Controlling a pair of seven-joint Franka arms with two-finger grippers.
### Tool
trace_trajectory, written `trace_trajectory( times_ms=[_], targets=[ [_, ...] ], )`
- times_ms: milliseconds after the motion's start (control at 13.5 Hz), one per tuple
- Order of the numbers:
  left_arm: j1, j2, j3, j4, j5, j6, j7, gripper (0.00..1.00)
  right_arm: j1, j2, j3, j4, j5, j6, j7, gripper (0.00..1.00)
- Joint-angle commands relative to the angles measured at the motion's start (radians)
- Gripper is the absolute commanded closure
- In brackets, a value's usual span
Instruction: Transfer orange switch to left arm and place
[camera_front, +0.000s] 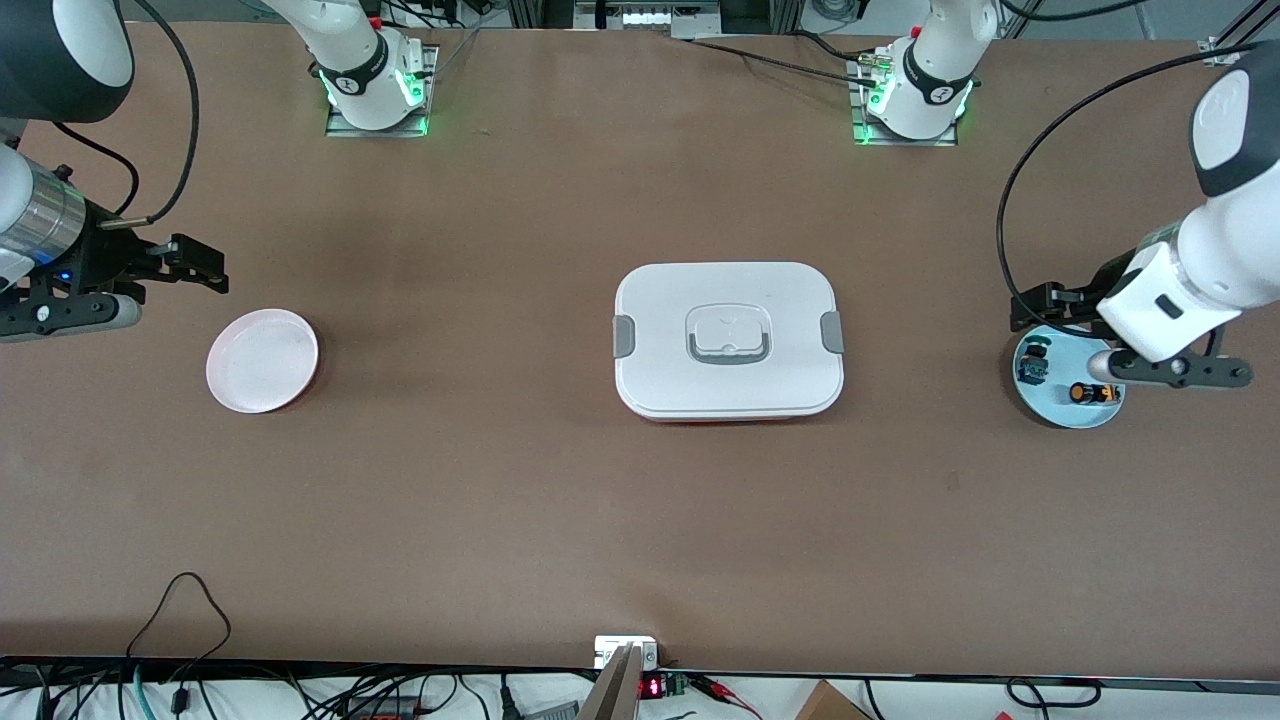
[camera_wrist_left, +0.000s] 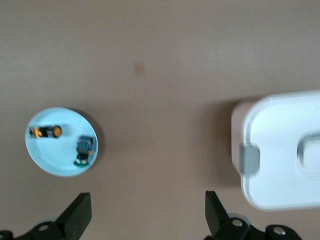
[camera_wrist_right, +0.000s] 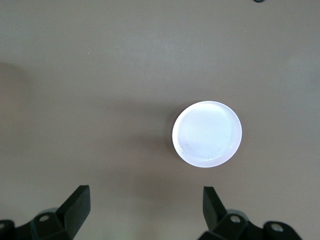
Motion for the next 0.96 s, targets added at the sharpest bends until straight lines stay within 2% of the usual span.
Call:
trace_trajectory(
  times_ms=[0,74,297,520,891],
  targets=[
    [-0.177,-0.166,0.187,-0.195,-0.016,0.128,-0.03,0.0,-0.005,0.007,0.002,0.02,-0.008,-0.012,-0.015,0.0],
    [-0.2,-0.192,0.223,-0.215,-0.015,0.141,-0.029,0.0,-0.003,0.007,0.003,0.02,-0.014,-0.009,-0.015,0.0],
    [-0.225,-0.238,0.231,-0.251,-0.012,0.125,-0.043,0.0,0.0,0.007,0.003,0.02,-0.015,-0.007,-0.017,0.0],
    [-0.216,-0.204,0.226,-0.196,-0.012,0.06,-0.044,0.0,0.005,0.007,0.005,0.022,-0.04,-0.009,-0.017,0.0],
    [-0.21,-0.198,0.224,-0.179,-0.016,0.036,-0.04,0.0,0.006,0.007,0.005,0.022,-0.04,-0.01,-0.017,0.0]
  ],
)
